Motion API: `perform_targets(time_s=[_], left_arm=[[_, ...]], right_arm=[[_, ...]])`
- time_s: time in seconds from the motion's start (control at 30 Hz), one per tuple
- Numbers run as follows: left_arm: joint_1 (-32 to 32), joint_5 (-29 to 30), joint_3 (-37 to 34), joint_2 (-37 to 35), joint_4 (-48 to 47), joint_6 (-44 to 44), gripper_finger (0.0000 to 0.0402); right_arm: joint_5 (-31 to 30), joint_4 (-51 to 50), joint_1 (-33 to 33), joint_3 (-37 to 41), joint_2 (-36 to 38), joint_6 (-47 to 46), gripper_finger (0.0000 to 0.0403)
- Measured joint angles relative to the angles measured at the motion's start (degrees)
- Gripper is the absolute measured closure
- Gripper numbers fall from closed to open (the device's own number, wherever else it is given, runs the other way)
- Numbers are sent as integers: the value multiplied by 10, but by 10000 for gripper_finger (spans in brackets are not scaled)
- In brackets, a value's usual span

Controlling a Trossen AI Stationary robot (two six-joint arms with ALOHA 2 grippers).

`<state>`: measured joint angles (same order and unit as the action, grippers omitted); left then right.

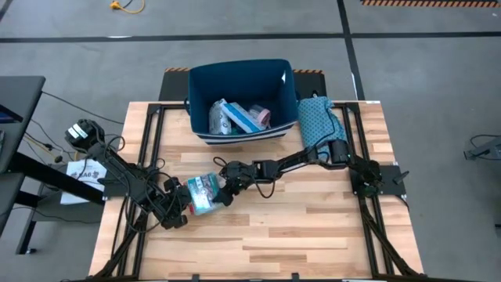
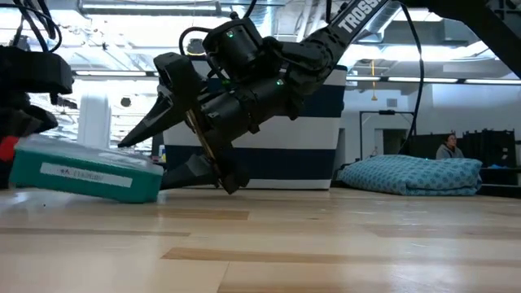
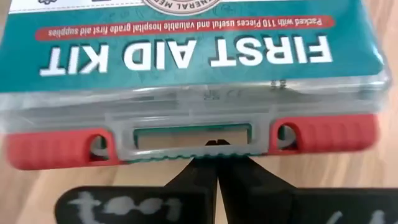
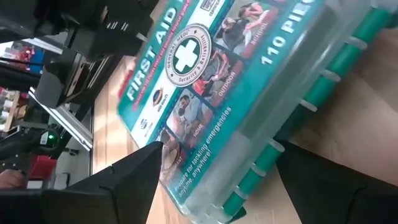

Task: Pack medical supplies into shirt
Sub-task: Put the first aid kit into the blue patterned shirt

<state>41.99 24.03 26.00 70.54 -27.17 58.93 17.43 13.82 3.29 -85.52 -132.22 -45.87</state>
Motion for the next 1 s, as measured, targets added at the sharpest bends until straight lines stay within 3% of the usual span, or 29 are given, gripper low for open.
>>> perform_targets(time_s=[0.37, 0.67, 1.0], left_arm=[[30, -60, 0, 0, -3, 68, 401], [38, -9, 0, 0, -4, 101, 401], [38, -28, 0, 0, -9, 107, 401]], right_arm=[[2, -10, -4, 1, -1, 4, 101], [2, -16, -8, 2, -2, 23, 101], [17, -42, -23, 1, -1, 29, 101]])
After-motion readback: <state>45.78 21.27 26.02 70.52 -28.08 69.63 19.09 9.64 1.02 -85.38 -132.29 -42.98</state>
